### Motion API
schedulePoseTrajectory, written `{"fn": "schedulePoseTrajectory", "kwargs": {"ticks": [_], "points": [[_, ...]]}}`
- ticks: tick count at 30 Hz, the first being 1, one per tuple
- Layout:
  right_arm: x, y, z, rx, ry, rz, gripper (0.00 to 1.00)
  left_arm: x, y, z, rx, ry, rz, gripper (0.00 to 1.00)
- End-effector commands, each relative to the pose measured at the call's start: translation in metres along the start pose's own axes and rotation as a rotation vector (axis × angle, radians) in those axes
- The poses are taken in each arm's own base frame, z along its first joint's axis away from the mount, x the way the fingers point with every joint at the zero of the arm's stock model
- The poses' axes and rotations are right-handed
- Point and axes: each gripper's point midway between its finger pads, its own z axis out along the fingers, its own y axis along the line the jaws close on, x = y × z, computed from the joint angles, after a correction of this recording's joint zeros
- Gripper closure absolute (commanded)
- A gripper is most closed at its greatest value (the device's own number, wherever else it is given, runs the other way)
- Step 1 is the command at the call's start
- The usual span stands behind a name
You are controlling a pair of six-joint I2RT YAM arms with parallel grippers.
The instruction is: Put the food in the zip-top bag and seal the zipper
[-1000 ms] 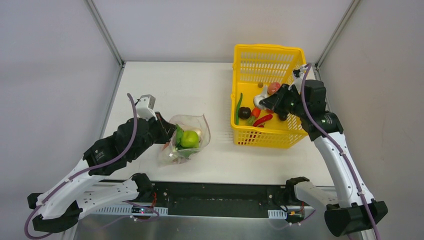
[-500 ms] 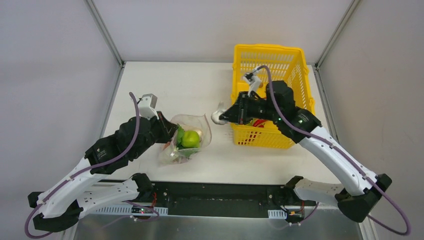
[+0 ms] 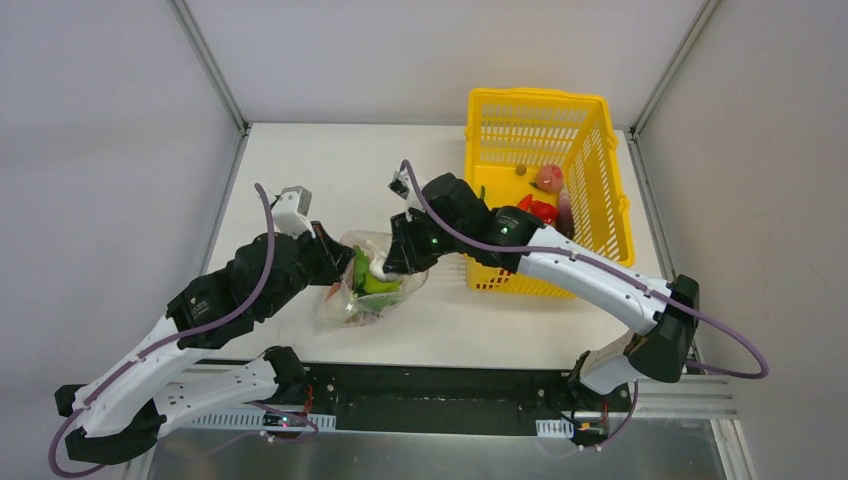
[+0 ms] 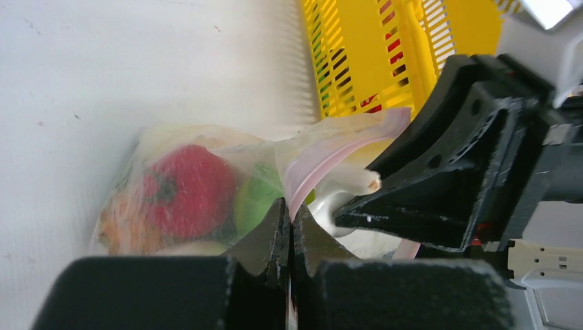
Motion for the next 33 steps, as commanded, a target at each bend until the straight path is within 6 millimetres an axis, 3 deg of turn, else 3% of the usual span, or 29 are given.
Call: {"fn": "schedulePoseTrajectory", "kwargs": {"ticks": [1, 7, 10, 15, 20, 24, 30, 33], "points": [[0.000, 0.026, -0.010, -0.105, 0.039, -0.053, 0.76, -0.019, -0.007, -0.008, 0.031, -0.055, -0.033, 1.00], [0.007, 0.033, -0.004, -0.135, 0.085, -0.053, 0.76, -0.017, -0.011, -0.005, 0.037, -0.041, -0.028, 1.00], [0.017, 0.039, 0.001, -0.165, 0.144, -0.044, 0.69, -0.017, -0.011, -0.005, 0.039, -0.044, -0.033, 1.00], [0.032, 0.030, 0.009, -0.078, 0.223, -0.066, 0.59, -0.019, -0.009, -0.007, 0.039, -0.062, -0.041, 1.00], [0.020, 0.038, 0.000, -0.095, 0.162, -0.089, 0.58, -0.020, -0.004, -0.009, 0.027, -0.070, -0.042, 1.00], [0.011, 0.044, -0.002, -0.128, 0.079, -0.083, 0.66, -0.019, -0.004, -0.009, 0.029, -0.066, -0.042, 1.00], [0.026, 0.033, 0.027, -0.102, 0.173, -0.057, 0.81, -0.016, -0.005, -0.010, 0.038, -0.061, -0.054, 1.00], [0.025, 0.031, 0.040, -0.085, 0.186, -0.039, 0.83, -0.016, -0.007, -0.010, 0.046, -0.058, -0.055, 1.00]]}}
